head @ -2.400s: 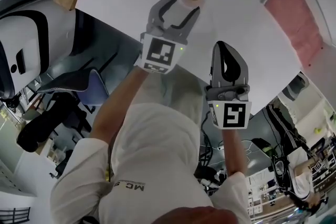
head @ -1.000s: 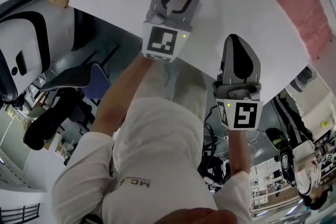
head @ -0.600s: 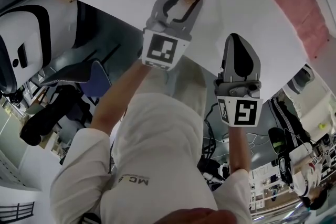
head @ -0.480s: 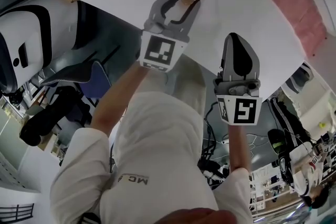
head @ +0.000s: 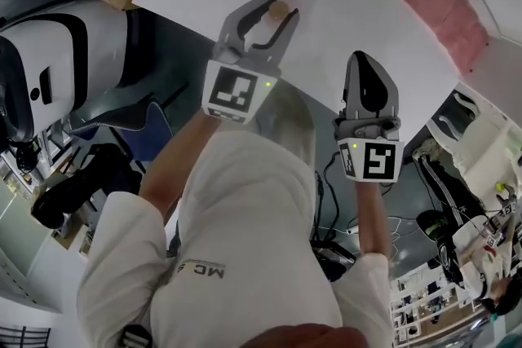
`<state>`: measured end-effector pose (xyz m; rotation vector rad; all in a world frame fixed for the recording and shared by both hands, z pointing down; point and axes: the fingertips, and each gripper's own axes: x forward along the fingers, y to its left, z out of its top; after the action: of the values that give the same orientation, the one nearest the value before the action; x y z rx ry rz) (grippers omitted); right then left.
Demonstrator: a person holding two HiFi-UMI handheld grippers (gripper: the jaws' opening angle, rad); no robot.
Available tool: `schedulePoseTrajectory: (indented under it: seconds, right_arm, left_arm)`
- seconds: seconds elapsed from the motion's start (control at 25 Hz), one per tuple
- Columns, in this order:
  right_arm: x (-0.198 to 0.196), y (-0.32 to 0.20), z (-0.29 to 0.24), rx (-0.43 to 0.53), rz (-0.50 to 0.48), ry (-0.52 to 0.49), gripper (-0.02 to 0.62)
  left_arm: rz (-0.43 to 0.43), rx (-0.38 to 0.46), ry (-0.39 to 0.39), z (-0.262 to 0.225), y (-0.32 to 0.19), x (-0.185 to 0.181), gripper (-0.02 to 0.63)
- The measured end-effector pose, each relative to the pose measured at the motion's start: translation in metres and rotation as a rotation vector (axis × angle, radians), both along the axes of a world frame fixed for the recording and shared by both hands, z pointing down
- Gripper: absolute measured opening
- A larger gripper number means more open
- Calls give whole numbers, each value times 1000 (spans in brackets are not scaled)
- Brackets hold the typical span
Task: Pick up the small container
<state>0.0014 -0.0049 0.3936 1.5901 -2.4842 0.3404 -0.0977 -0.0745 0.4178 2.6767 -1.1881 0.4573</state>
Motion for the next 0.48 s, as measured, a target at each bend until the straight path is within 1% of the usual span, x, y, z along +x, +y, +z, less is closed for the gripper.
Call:
schedulePoseTrajectory:
  seconds: [0.12, 0.2, 0.28, 0.48]
  right_arm:
    - [12, 5, -14, 5, 12, -6, -2]
    - [19, 9, -23, -11, 20, -34, -2]
    - [26, 15, -34, -23, 26, -57, -2]
    - [40, 32, -63, -12, 29, -56, -2]
  left_arm:
    - [4, 1, 8, -22, 9, 5, 141]
    - [-1, 2, 26, -39, 15, 8, 141]
    - [2, 3, 26, -54, 24, 10, 141]
    - [27, 8, 26, -90, 49, 15, 141]
